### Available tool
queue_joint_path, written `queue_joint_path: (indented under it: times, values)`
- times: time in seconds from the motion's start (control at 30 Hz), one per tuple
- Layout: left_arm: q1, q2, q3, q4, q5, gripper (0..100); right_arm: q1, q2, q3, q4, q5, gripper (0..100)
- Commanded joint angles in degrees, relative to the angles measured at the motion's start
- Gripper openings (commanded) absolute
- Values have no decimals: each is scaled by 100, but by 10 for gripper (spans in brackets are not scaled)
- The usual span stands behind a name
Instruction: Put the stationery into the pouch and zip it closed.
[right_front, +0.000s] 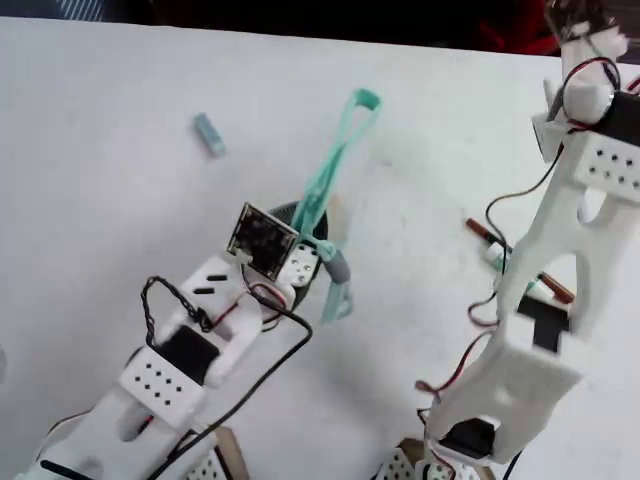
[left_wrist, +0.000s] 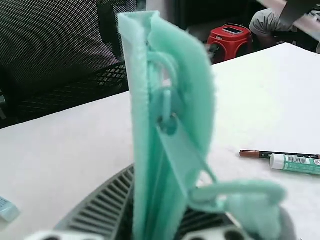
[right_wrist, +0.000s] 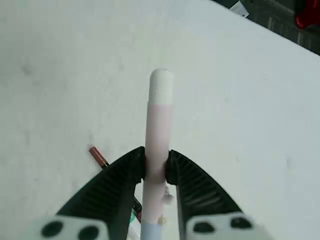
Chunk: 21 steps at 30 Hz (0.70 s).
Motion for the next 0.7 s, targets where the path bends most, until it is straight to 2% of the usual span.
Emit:
queue_joint_path:
  times: [0.0, 0.17, 0.3, 0.43, 0.57, 0.67]
  values:
    - [57, -110, -44, -97, 35, 24, -286, -1007, -70, 84, -413, 18]
    - [57, -110, -44, -97, 35, 24, -752, -1464, 791, 75, -457, 18]
    - [57, -110, -35, -97, 35, 24, -910, -2000, 1196, 57, -1275, 18]
    - [57, -110, -26, -97, 26, 24, -1288, -2826, 1556, -163, -1600, 18]
    - [57, -110, -18, -97, 26, 24, -1877, -3670, 2541, -892, -1820, 18]
    - [57, -110, -18, -97, 26, 24, -2237, -4444, 3604, -1877, -2110, 18]
